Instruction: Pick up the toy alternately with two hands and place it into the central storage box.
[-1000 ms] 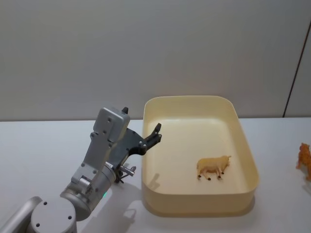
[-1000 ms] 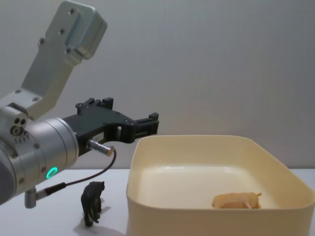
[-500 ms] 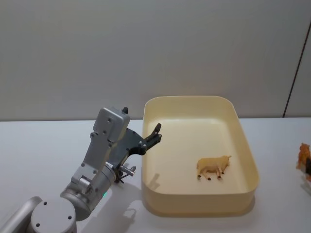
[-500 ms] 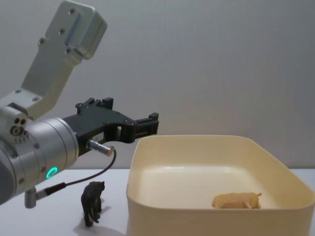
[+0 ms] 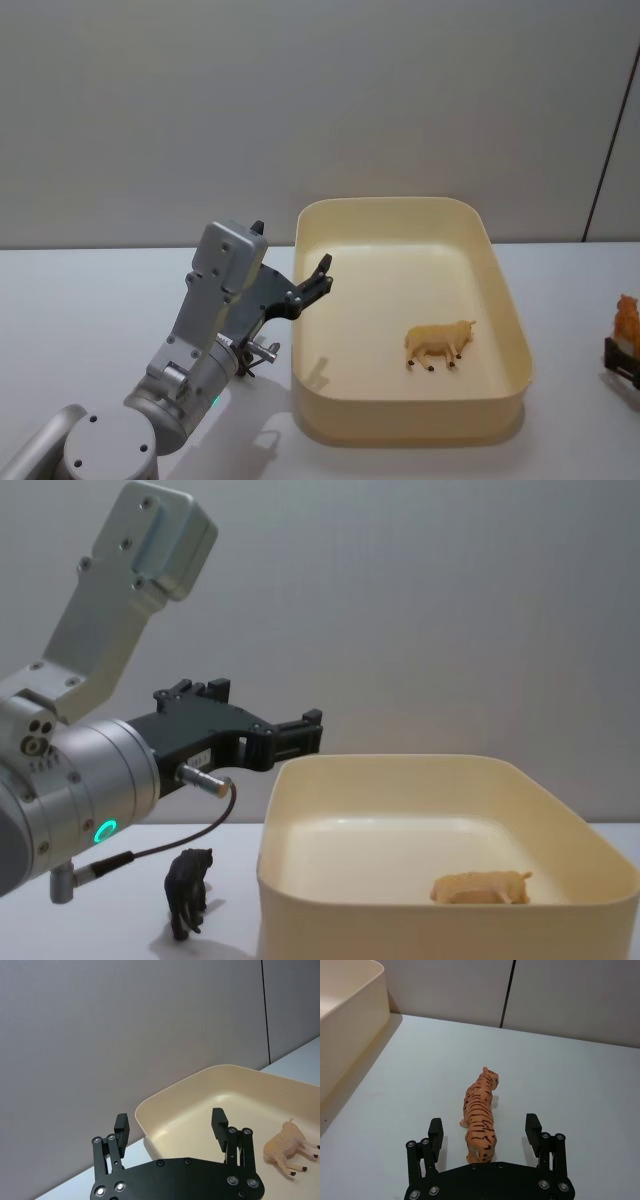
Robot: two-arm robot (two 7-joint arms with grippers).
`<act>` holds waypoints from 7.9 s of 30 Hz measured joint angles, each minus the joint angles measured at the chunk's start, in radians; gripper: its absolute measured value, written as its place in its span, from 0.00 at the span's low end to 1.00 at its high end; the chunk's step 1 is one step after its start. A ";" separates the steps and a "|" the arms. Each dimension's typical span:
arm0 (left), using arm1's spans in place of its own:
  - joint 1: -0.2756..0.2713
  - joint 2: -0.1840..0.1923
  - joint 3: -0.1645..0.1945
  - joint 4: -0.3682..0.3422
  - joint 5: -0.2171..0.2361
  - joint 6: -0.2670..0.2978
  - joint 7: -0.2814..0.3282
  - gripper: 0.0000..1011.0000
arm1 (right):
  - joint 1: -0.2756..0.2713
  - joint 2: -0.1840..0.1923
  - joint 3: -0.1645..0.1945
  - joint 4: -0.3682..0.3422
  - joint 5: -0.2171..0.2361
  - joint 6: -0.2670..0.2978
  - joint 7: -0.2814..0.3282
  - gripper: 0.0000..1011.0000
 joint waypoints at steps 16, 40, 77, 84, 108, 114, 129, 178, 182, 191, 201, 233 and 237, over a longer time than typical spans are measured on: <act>0.000 0.000 0.000 0.000 0.000 0.000 0.000 0.99 | 0.026 -0.014 -0.015 0.038 -0.020 0.003 0.012 0.64; 0.000 0.000 0.000 0.000 0.000 0.000 0.000 0.99 | 0.023 -0.019 -0.005 -0.041 0.048 -0.011 0.030 0.28; 0.000 0.000 0.000 0.000 0.000 0.000 0.000 0.99 | 0.204 -0.177 -0.158 -0.084 0.021 0.158 0.219 0.55; 0.000 0.000 0.000 0.000 0.000 0.000 0.000 0.99 | 0.211 -0.180 -0.165 -0.078 0.016 0.160 0.227 0.76; 0.000 0.000 0.000 0.000 0.000 0.000 0.000 0.99 | 0.112 -0.053 -0.020 -0.199 0.211 0.106 0.108 0.99; 0.012 0.009 -0.003 -0.012 -0.011 0.006 0.012 0.99 | 0.099 -0.037 -0.002 -0.214 0.234 0.101 0.095 0.99; 0.098 0.094 -0.045 -0.095 -0.135 0.060 0.077 0.99 | 0.085 -0.019 0.019 -0.231 0.262 0.095 0.078 0.99; -0.029 0.048 -0.089 0.170 -0.249 0.318 -0.125 0.99 | 0.079 -0.012 0.027 -0.237 0.273 0.093 0.072 0.99; -0.049 0.034 -0.088 0.198 -0.243 0.324 -0.136 0.99 | 0.079 -0.012 0.027 -0.237 0.273 0.093 0.072 0.99; -0.079 0.015 -0.086 0.238 -0.235 0.332 -0.152 0.85 | 0.079 -0.012 0.027 -0.237 0.273 0.093 0.072 0.99; -0.092 0.005 -0.085 0.257 -0.232 0.336 -0.160 0.58 | 0.079 -0.012 0.027 -0.237 0.273 0.093 0.072 0.99; -0.139 -0.028 -0.086 0.171 -0.137 0.299 -0.094 0.32 | 0.079 -0.012 0.027 -0.237 0.273 0.093 0.072 0.99; -0.158 -0.034 -0.085 0.171 -0.115 0.298 -0.129 0.32 | 0.079 -0.012 0.027 -0.237 0.273 0.093 0.072 0.99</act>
